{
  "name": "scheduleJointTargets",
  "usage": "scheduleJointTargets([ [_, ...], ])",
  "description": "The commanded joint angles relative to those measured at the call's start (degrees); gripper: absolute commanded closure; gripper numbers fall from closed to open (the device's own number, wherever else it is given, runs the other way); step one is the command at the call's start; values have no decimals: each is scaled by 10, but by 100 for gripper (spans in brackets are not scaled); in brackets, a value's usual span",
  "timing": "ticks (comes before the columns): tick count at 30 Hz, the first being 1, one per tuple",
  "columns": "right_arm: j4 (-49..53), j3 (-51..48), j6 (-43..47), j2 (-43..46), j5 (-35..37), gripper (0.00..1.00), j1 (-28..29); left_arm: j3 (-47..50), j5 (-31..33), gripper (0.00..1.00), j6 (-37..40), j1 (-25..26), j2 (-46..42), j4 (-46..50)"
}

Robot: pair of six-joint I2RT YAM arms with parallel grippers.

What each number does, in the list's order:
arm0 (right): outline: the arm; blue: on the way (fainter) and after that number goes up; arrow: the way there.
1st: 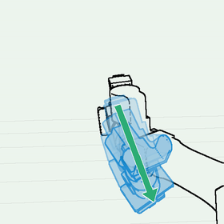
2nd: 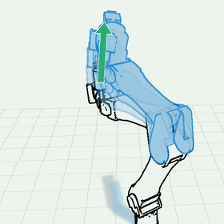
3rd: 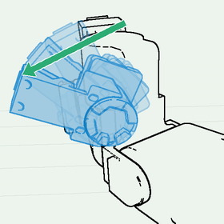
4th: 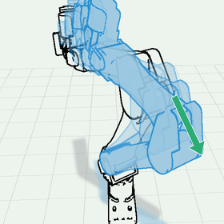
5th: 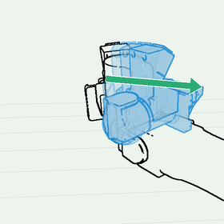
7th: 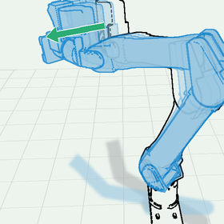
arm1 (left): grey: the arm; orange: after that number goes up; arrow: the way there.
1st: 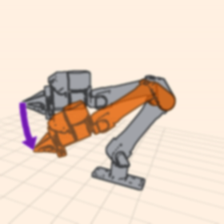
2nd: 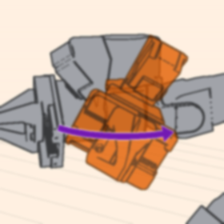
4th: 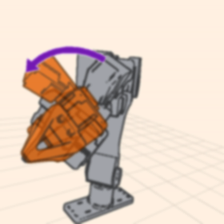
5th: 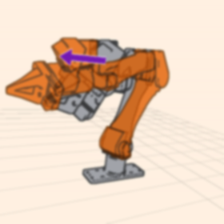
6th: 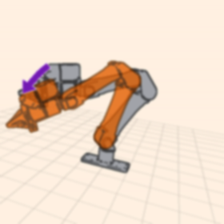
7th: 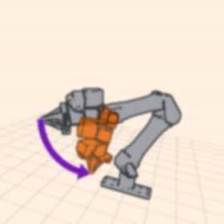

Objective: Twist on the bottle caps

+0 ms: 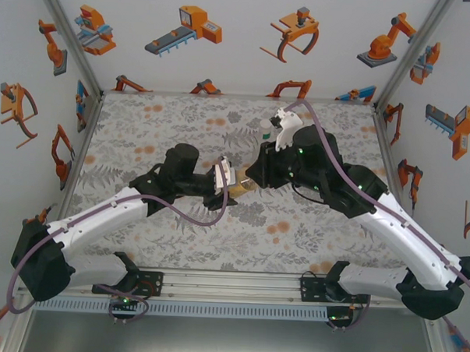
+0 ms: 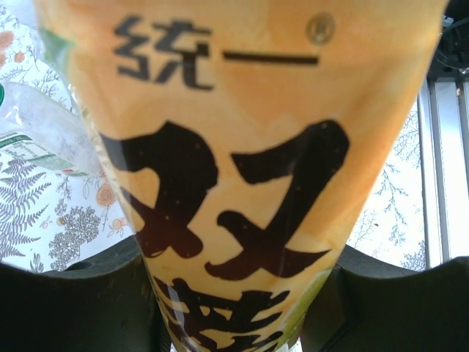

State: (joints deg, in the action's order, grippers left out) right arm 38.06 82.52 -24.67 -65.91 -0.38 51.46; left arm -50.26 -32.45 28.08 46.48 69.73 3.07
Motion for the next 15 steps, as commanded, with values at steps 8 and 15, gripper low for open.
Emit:
scheduleJointTargets([
  [8,16,13,26,-24,50,81,-2,23,49,15,-46,1,-16,-89],
  [15,14,22,85,-82,95,82,-22,36,80,2,-48,0,-34,-83],
])
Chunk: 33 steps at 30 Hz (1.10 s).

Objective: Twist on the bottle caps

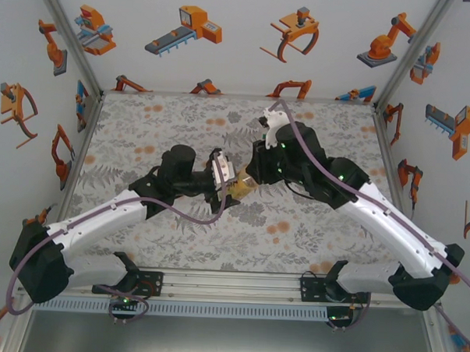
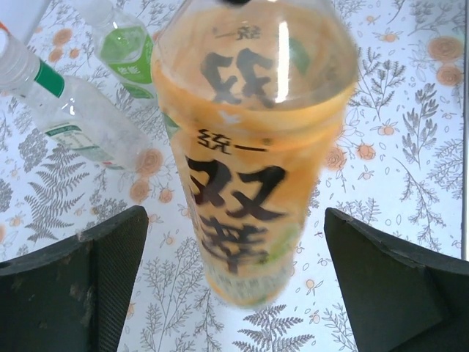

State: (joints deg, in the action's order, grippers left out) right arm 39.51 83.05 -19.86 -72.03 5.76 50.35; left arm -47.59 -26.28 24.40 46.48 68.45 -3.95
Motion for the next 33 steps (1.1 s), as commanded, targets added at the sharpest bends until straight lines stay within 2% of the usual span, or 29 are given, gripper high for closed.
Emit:
scheduleJointTargets([
  [1,-3,19,45,-33,34,82,-20,12,25,3,-12,0,-26,-11],
  [13,-48,54,125,-164,34,85,-132,43,71,3,-14,-3,-84,23],
  [19,-49,70,135,-203,16,85,-159,50,75,3,-14,-5,-100,30],
  [26,-44,70,140,-223,14,84,-164,53,76,3,-18,-5,-100,32],
  [31,-39,69,141,-231,17,79,-164,55,75,3,-20,-5,-102,27],
  [33,-38,70,141,-232,18,70,-164,55,75,3,-20,-5,-103,29],
])
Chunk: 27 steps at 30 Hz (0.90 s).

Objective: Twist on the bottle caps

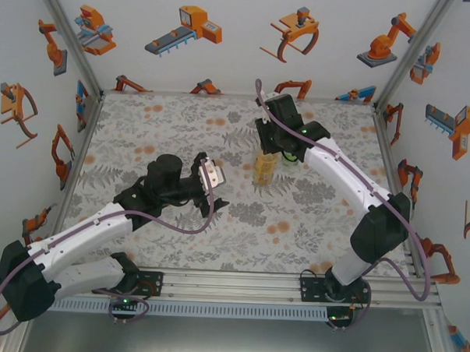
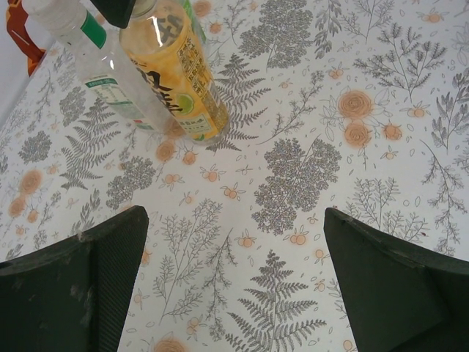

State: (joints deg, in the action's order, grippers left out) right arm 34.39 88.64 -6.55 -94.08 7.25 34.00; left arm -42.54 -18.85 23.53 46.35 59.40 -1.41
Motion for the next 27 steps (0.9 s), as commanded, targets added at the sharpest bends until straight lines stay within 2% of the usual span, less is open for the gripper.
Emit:
scheduleJointTargets([
  [1,13,15,7,-12,3,65,-1,4,1,3,-10,-3,-12,5],
  [5,18,31,8,-12,5,50,-1,4,5,3,-9,-4,-16,8],
  [12,42,85,15,4,8,43,-1,10,37,3,-11,-4,-19,6],
  [15,44,91,28,27,29,41,-3,17,96,3,-20,-5,-21,-1],
  [17,44,87,36,47,47,36,-12,19,158,3,-29,-9,-21,-2],
  [21,43,59,40,78,81,2,-53,16,292,3,-76,-37,-14,-9],
  [27,-20,-69,40,140,89,1,-149,35,395,3,-124,-109,-2,-35],
])
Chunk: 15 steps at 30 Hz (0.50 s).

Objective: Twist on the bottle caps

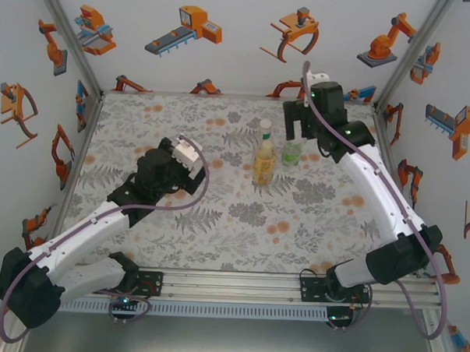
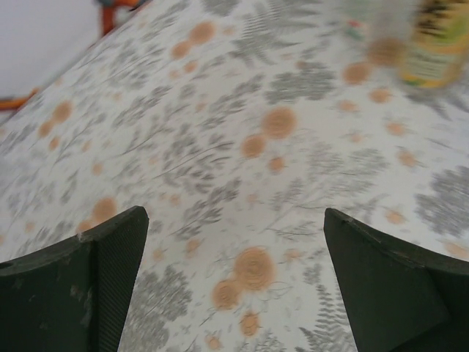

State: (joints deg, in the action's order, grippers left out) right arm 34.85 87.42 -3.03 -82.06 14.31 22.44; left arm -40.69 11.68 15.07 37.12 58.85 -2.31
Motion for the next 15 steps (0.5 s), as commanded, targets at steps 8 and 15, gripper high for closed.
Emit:
scheduleJointTargets([
  [8,-271,-344,-5,92,12,1,-154,99,143,3,-36,-98,46,-117],
  [15,-476,-498,29,50,32,1,-192,198,100,3,-52,-178,82,-285],
])
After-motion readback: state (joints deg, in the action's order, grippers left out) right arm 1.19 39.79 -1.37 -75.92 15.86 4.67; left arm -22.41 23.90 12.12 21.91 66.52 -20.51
